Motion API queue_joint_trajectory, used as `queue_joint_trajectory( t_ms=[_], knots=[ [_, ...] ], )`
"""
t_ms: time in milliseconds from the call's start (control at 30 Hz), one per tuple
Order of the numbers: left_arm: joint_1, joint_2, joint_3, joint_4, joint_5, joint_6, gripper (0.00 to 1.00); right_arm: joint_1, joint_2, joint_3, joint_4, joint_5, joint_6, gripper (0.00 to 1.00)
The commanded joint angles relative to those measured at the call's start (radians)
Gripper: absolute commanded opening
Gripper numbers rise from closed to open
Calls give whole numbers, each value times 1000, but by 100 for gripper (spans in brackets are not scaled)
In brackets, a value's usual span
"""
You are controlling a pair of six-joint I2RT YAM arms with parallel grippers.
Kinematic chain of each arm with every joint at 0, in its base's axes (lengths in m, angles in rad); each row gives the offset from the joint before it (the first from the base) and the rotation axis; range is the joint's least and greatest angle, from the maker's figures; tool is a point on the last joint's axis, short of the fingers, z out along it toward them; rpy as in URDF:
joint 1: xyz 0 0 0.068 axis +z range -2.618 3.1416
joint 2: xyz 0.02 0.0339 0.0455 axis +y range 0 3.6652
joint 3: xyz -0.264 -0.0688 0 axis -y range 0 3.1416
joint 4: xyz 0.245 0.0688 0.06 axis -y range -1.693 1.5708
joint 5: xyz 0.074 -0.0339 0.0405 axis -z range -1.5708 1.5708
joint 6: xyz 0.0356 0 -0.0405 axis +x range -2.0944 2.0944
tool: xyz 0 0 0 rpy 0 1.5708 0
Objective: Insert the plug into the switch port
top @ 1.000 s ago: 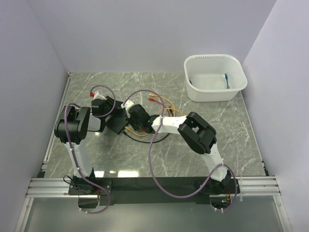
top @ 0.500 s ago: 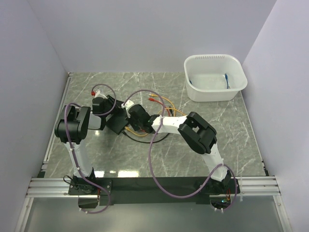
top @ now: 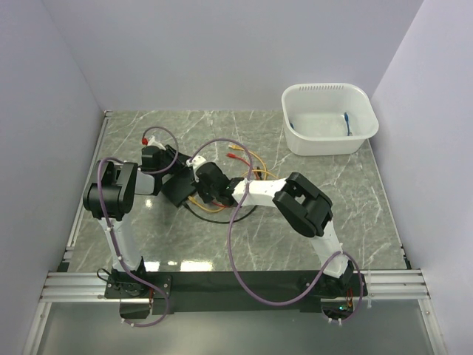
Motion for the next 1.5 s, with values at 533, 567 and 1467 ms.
queue_joint_trajectory(
  t_ms=[533,567,1467],
  knots=[
    [-41,16,-66,-337,167,-13,28,54,-44,98,154,-133,68,38],
    [-41,10,-66,-340,165,-12,28,54,-54,96,143,-100,68,41],
    [87,-101,92,-538,135,45,28,40,-347,-86,-7,195,50,45]
  ],
)
